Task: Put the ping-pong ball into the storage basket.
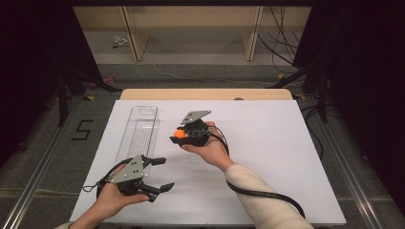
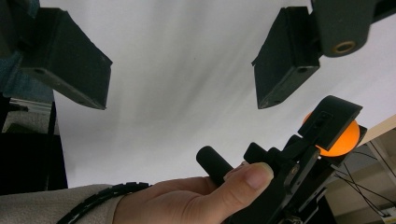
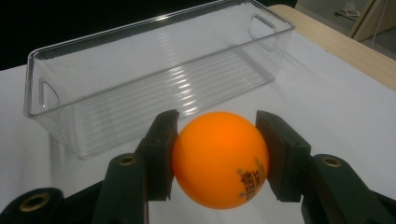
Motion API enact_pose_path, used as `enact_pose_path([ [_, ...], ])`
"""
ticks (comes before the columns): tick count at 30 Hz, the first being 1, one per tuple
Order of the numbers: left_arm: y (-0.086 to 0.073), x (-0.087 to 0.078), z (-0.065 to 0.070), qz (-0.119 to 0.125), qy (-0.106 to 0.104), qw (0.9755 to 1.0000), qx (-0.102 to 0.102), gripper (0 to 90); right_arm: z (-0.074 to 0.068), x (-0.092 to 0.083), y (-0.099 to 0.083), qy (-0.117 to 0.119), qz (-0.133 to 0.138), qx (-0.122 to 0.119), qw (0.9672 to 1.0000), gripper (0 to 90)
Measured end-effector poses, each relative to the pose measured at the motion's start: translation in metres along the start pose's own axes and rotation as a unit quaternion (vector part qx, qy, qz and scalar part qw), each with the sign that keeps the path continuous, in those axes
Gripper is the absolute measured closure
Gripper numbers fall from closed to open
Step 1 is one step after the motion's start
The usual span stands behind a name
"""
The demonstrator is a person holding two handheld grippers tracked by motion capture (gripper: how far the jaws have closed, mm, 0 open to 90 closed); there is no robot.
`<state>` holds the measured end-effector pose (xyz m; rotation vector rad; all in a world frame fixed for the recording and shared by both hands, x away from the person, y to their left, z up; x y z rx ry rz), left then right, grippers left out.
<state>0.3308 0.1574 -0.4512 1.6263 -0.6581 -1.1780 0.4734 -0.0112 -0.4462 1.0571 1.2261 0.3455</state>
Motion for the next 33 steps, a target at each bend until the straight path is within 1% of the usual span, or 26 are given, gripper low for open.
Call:
enact_pose_path([
  [21, 0.0, 0.001, 0.0, -0.004, -0.001, 1.0, 0.005, 18.4, -0.002, 0.004, 0.007, 0.002, -0.004, -0.006, 1.0, 51.4],
  [33, 0.0, 0.001, 0.001, -0.004, -0.001, 1.0, 0.003, 18.5, -0.003, 0.008, 0.015, 0.003, -0.006, -0.011, 0.9999, 51.3],
])
Point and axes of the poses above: each handheld gripper's, and its own axes: x roughly forward along the jaws, y roughly out of its top, z roughly to its right, the point moved 3 cm from there along x, roughly forward along the jaws, and after that the axes turned 2 degrees about -z, right-handed, at the moved point
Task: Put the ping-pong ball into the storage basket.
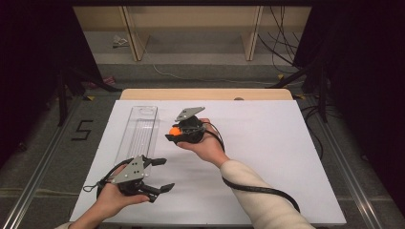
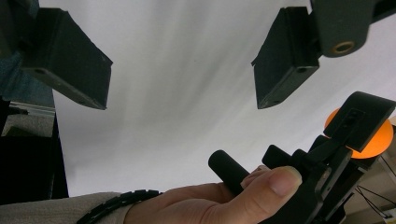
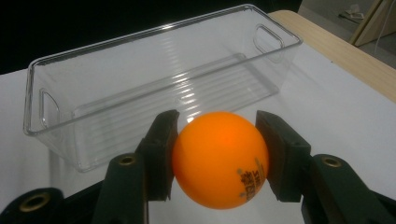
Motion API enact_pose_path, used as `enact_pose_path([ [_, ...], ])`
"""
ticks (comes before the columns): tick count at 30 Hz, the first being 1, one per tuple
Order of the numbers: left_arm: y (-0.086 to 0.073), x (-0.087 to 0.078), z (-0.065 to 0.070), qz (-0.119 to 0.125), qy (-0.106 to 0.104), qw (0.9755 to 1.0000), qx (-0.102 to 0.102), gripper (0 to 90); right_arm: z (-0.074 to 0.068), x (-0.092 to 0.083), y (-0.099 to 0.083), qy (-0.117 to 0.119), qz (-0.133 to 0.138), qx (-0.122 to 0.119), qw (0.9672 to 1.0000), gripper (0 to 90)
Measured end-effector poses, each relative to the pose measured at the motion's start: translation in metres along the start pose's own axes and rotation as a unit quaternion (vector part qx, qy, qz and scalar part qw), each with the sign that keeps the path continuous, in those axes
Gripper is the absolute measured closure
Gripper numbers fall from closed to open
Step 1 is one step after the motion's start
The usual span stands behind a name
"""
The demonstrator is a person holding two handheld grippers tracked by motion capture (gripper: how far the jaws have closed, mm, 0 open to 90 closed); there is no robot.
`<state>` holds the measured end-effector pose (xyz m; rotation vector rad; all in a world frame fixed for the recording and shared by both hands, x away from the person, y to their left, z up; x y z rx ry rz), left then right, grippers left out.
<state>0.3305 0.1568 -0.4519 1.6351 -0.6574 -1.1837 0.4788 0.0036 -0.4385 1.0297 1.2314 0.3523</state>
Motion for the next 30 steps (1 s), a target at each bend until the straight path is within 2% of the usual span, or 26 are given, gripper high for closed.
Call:
enact_pose_path([
  [30, 0.0, 0.001, 0.0, -0.003, -0.001, 1.0, 0.0, 19.3, -0.004, 0.017, 0.016, 0.01, -0.011, -0.008, 0.9999, 51.4],
])
Point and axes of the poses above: each handheld gripper's, and its own axes: x roughly forward along the jaws, y roughly out of its top, z roughly to its right, the point moved 3 cm from there along x, roughly forward along the jaws, and after that the axes turned 2 degrees about -z, right-handed, at the moved point
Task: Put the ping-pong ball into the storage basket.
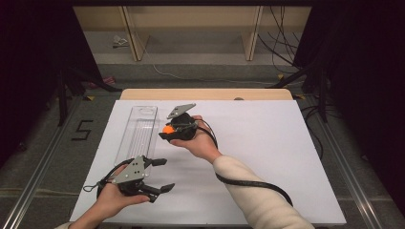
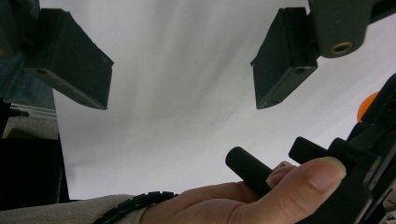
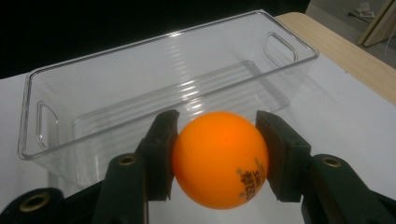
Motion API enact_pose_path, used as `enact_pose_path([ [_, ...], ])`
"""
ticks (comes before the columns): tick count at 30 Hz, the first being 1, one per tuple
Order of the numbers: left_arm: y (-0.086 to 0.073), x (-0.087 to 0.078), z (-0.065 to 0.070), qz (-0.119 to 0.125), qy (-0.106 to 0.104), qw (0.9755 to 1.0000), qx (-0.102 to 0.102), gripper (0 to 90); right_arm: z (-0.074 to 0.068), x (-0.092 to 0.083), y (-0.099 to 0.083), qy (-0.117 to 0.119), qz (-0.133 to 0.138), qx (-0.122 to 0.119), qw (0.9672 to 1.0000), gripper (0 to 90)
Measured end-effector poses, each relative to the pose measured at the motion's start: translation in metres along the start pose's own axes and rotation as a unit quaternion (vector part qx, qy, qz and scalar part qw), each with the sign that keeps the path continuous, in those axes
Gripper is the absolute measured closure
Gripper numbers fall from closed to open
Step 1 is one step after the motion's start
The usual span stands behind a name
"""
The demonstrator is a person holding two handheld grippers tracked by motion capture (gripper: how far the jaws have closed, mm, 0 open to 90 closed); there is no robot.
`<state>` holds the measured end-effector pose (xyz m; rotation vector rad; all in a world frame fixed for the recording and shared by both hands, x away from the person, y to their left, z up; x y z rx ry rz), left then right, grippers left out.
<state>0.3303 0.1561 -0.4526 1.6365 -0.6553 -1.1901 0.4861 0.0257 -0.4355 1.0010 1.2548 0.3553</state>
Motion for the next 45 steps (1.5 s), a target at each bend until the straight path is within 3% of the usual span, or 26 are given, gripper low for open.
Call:
enact_pose_path([
  [45, -0.001, 0.001, 0.001, -0.009, -0.004, 0.9999, 0.011, 19.8, -0.007, 0.022, 0.031, 0.01, -0.006, -0.017, 0.9998, 51.4],
])
Point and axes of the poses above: each handheld gripper's, and its own axes: x roughly forward along the jaws, y roughly out of its top, z roughly to its right, the point moved 3 cm from there along x, roughly forward along the jaws, and after that the axes turned 2 degrees about -z, right-handed, at the moved point
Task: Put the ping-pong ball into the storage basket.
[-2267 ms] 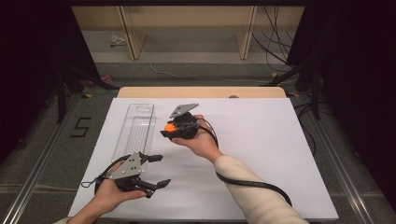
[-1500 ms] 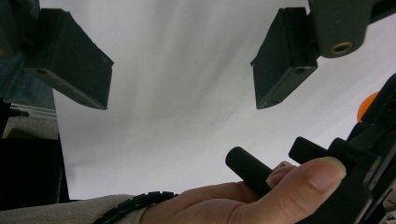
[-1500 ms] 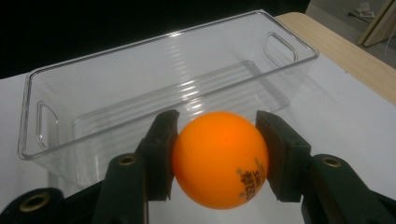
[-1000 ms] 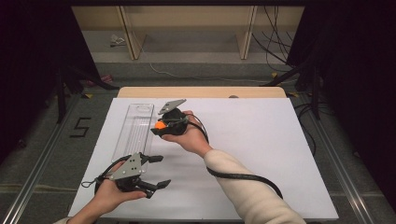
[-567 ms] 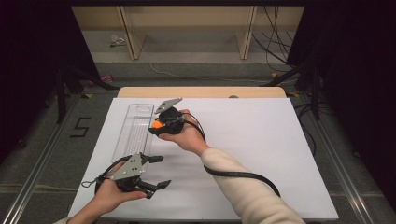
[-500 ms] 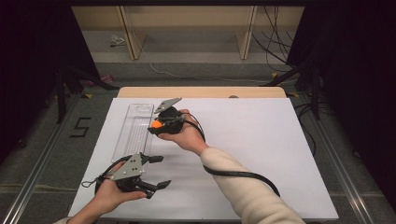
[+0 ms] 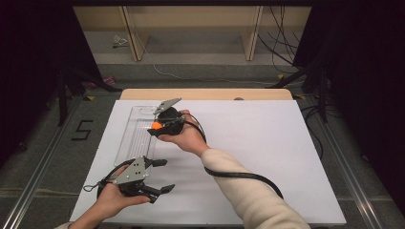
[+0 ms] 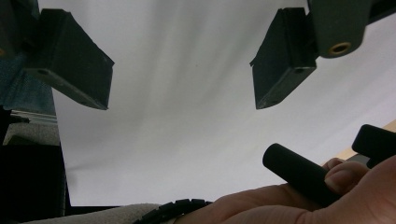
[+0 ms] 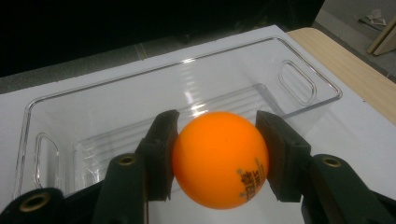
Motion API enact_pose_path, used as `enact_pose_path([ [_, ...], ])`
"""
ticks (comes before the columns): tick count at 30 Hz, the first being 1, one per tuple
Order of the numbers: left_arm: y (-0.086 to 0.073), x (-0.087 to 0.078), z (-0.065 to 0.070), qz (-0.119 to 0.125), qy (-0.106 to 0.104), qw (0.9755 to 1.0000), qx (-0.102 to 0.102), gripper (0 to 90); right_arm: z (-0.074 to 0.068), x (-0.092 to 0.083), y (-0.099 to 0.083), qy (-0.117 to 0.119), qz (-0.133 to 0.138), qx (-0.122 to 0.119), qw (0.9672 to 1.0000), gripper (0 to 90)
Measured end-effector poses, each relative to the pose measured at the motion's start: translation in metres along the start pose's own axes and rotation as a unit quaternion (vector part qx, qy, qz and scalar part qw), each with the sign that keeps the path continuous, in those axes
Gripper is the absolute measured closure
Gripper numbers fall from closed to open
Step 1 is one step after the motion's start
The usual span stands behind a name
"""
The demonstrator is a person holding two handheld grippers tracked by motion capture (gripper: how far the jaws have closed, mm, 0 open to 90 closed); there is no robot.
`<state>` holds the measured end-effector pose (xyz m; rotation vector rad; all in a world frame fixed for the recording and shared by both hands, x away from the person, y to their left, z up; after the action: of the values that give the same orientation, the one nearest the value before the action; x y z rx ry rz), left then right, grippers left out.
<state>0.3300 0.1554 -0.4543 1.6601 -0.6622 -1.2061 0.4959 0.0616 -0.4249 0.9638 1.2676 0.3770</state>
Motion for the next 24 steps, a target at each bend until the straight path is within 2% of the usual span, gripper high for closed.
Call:
enact_pose_path([
  [24, 0.0, 0.0, 0.001, -0.002, -0.002, 1.0, 0.001, 19.9, -0.002, 0.016, 0.01, 0.007, -0.004, -0.003, 1.0, 51.3],
])
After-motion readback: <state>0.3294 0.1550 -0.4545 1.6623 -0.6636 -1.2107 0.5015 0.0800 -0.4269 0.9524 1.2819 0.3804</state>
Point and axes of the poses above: each handheld gripper's, and its own axes: x roughly forward along the jaws, y roughly out of its top, z roughly to its right, the point moved 3 cm from there along x, roughly forward along the jaws, and after that the axes turned 2 degrees about -z, right-handed, at the moved point
